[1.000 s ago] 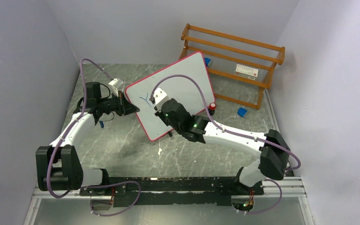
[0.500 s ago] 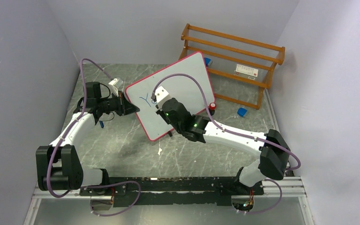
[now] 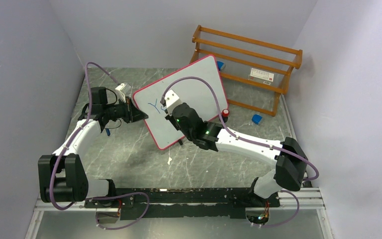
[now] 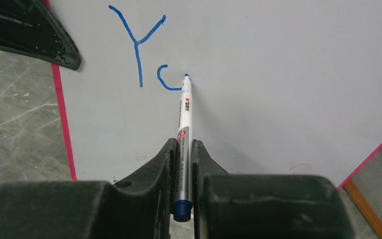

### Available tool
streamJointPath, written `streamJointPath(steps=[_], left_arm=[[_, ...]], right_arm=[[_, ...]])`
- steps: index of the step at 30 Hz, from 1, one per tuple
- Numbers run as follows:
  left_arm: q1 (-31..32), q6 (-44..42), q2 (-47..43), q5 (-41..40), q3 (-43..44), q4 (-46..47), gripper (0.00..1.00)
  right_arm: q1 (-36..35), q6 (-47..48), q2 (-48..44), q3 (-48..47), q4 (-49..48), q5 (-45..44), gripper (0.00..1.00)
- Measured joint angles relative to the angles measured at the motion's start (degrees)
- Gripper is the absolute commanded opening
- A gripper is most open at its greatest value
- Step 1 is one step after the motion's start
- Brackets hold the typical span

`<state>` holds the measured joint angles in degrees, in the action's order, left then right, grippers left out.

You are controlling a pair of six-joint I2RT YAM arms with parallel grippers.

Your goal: Write a sentence on the whiteboard

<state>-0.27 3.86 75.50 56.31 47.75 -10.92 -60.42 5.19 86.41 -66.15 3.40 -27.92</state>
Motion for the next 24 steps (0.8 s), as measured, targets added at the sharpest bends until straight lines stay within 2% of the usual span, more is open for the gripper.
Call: streamJointPath(steps=[24], left_arm=[[0.0,0.0,0.1,-0.1,0.1,-0.2,0.05]], right_arm=[[0.0,0.3,0.4,-0.8,-0.6,2.4,0.00]])
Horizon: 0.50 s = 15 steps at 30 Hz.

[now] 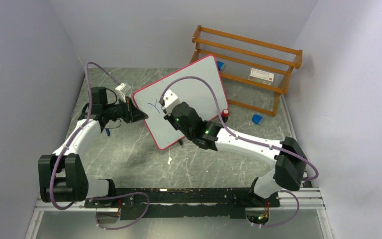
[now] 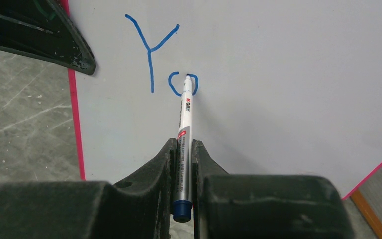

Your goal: Write a sentence on the whiteboard

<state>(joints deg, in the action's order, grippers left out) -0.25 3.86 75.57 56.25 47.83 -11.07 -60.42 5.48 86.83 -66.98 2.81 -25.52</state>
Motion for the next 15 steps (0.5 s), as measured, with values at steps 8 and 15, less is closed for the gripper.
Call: streamJointPath(steps=[8,15], left_arm=[[0.0,0.0,0.1,0.0,0.1,0.0,0.05],[0.0,0.0,0.1,0.0,0.1,-0.1,0.05]], right_arm=[[0.0,0.0,0.0,0.0,0.0,0.7,0.00],[0.0,0.0,0.0,-0.1,0.0,1.6,0.00]])
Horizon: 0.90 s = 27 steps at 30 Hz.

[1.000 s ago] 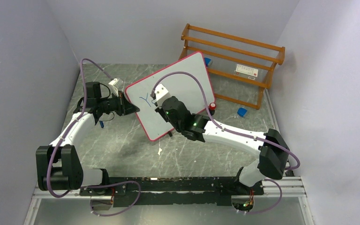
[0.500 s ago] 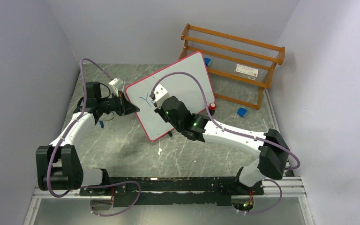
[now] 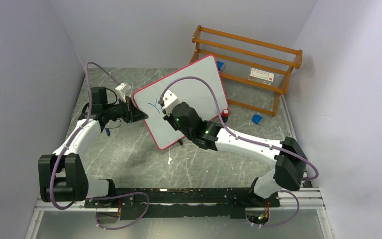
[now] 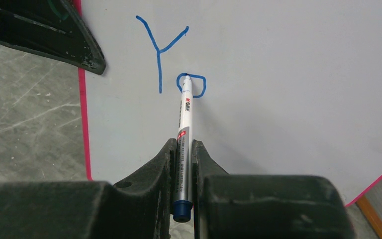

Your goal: Write a sentence on the whiteboard

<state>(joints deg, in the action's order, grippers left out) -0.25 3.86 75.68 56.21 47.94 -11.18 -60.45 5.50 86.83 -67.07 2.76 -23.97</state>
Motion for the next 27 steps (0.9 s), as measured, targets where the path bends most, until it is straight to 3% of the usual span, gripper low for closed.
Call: streamJointPath(steps=[27], left_arm=[[0.1,0.0,0.0,0.0,0.0,0.0,0.05]], right_arm=[[3.8,0.5,-3.7,2.9,-2.1,-0.5,0.00]])
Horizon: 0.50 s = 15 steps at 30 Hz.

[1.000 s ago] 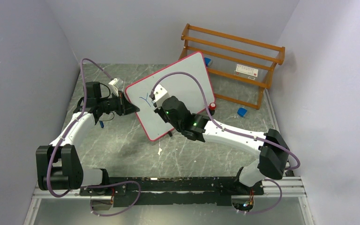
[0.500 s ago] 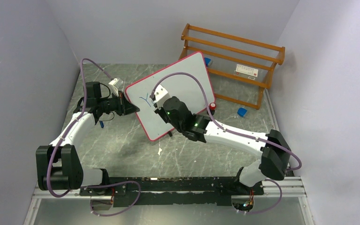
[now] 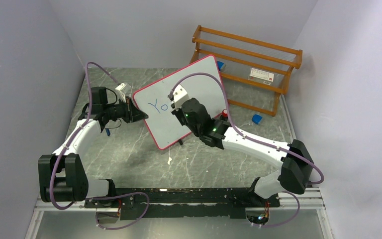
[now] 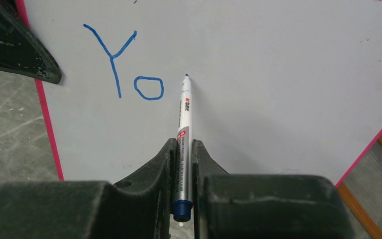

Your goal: Write a sentence on the whiteboard

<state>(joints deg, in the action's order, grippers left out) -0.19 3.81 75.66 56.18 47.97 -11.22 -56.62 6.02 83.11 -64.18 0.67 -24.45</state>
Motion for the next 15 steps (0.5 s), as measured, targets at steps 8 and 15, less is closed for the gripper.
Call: streamJointPath(steps=[8,15], left_arm=[[0.0,0.0,0.0,0.0,0.0,0.0,0.05],[0.0,0.0,0.0,0.0,0.0,0.0,0.05]], right_arm=[[0.0,0.0,0.1,0.0,0.0,1.0,0.00],[0.0,0.0,0.5,0.0,0.0,1.4,0.00]])
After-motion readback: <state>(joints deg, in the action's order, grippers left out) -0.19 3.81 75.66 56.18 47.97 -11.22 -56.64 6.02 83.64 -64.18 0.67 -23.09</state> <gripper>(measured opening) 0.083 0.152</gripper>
